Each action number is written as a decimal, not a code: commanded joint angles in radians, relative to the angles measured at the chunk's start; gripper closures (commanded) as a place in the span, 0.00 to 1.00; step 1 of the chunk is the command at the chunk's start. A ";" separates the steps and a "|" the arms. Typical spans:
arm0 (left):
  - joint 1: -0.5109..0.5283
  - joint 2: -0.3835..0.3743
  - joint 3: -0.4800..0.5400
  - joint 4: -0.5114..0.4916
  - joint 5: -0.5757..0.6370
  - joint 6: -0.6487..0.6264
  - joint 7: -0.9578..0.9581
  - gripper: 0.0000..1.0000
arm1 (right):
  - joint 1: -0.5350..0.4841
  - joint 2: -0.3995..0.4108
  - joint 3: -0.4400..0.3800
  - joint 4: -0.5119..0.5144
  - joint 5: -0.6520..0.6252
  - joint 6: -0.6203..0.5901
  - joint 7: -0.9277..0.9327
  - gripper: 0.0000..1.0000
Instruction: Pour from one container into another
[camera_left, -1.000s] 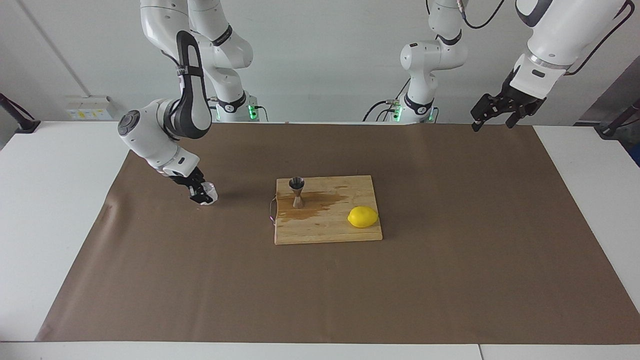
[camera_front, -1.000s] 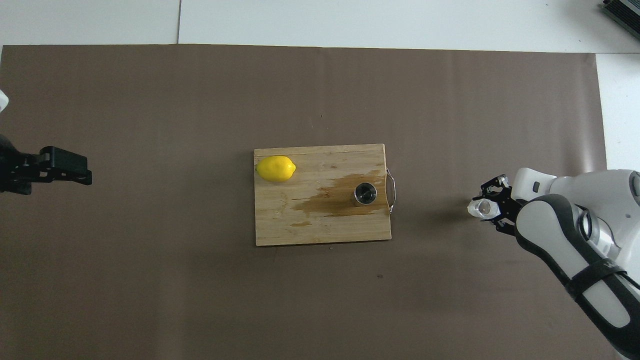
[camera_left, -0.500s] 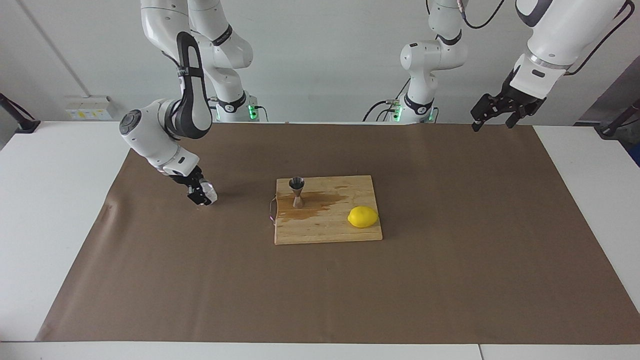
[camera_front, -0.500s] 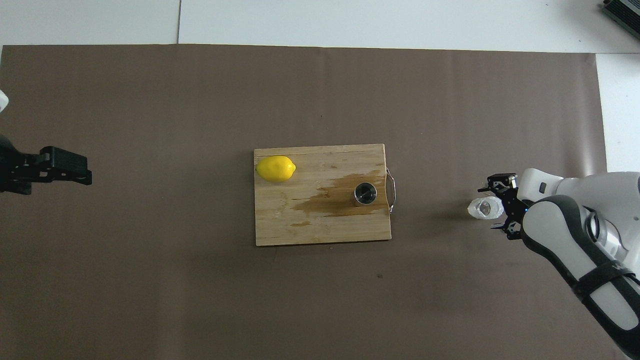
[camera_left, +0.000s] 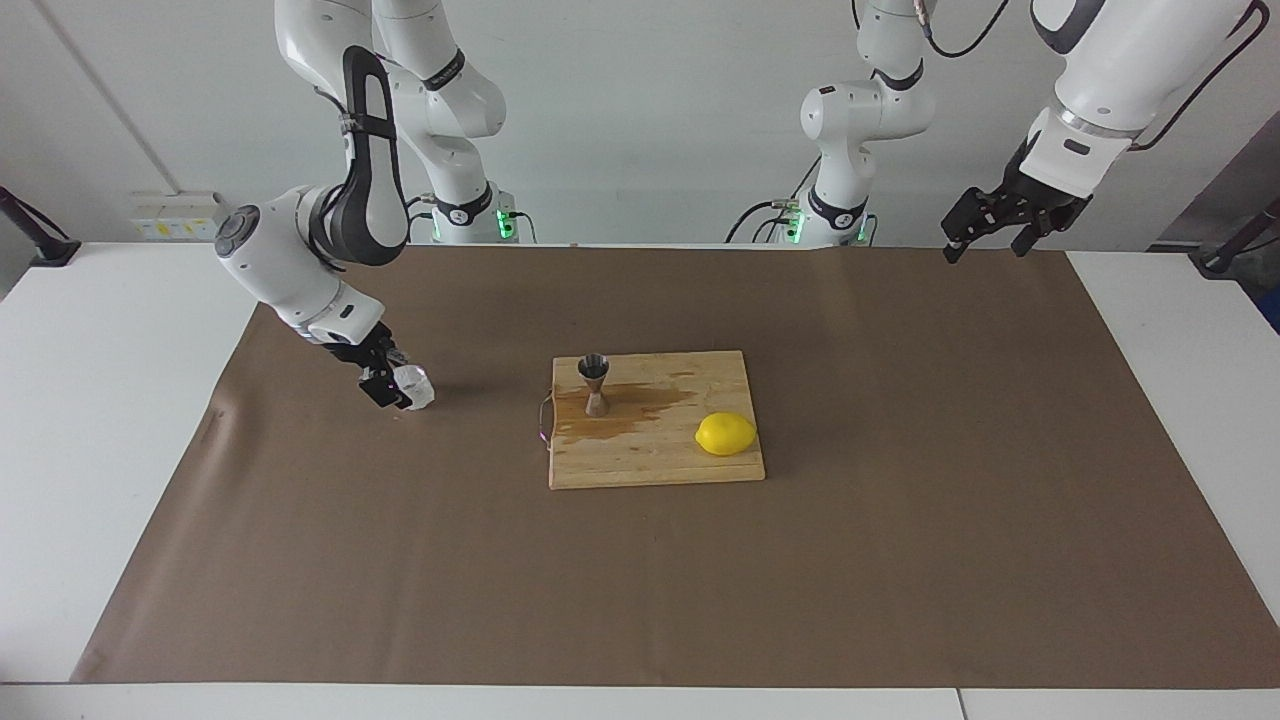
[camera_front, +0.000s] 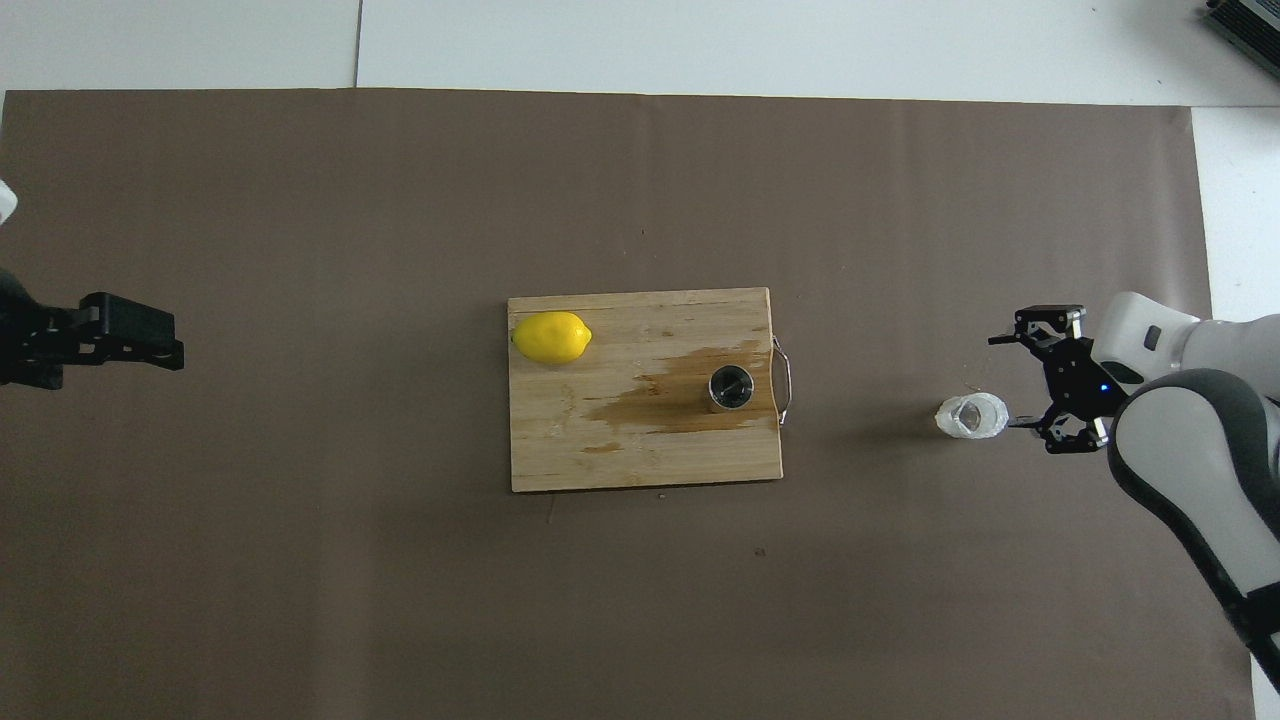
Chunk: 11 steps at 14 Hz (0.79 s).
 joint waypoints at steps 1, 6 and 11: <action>0.005 -0.023 0.000 -0.021 -0.006 -0.009 -0.004 0.00 | -0.005 -0.062 0.014 0.059 -0.013 -0.027 0.136 0.00; 0.005 -0.023 0.000 -0.021 -0.006 -0.009 -0.004 0.00 | 0.059 -0.053 0.016 0.237 -0.023 -0.044 0.571 0.00; 0.005 -0.023 0.000 -0.021 -0.006 -0.009 -0.004 0.00 | 0.163 -0.031 0.016 0.386 -0.213 -0.087 1.139 0.00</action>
